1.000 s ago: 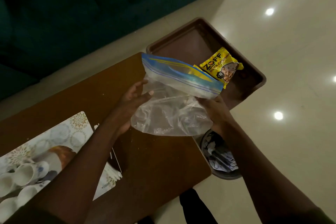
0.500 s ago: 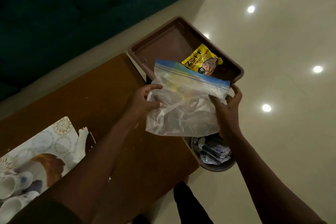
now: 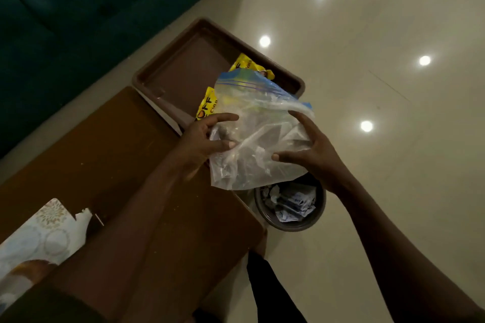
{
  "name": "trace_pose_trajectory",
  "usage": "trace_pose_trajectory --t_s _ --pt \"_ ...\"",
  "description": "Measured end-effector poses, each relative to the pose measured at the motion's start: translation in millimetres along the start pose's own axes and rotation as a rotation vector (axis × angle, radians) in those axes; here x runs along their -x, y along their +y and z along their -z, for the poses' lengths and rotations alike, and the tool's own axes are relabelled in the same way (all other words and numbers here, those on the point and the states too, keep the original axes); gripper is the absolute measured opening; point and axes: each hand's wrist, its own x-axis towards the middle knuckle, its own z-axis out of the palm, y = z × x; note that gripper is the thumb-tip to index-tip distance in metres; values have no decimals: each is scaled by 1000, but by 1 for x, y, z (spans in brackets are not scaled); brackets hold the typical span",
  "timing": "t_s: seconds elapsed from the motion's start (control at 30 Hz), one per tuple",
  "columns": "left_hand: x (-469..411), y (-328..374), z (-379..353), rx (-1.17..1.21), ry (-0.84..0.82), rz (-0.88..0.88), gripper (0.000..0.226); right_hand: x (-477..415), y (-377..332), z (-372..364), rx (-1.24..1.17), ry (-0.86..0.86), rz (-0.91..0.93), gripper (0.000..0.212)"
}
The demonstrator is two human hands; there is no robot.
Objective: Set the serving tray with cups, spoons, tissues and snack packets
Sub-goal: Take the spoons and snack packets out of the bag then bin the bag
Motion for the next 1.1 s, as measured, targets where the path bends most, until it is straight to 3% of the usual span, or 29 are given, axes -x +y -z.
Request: trace_pose_trajectory --t_s 0.1,0.17,0.23,0.33,0.4,0.47,0.6,0.7,0.8,0.87,0.97,1.1 --pt "-12 -1 -10 -166 -57 30 63 0 8 12 192 67 -14 102" --pt "-19 -2 -15 -301 -95 53 65 1 14 18 307 123 4 93" --pt "-27 -4 -22 -597 -84 24 63 1 18 23 377 186 27 71" --pt "-31 -8 -41 -950 148 -114 38 2 21 27 478 283 41 33" --pt "-32 -11 -50 -1064 283 -247 30 4 28 33 546 300 44 31" --pt "-32 -13 -55 -1103 313 -357 28 8 34 40 539 278 47 30" --pt "-36 -15 -79 -1001 191 -356 29 12 42 51 309 382 -1 17" --pt "-41 -20 -108 -945 213 -341 19 12 44 45 252 532 -37 19" --pt "-47 -27 -130 -744 261 -181 20 14 45 32 232 652 4 16" --pt "-52 -31 -139 -450 235 37 9 16 45 21 219 692 25 15" --pt "-51 -30 -149 38 141 337 22 28 52 2 221 611 48 31" --pt "-46 -29 -152 171 30 510 33 45 67 -8 -26 364 17 50"
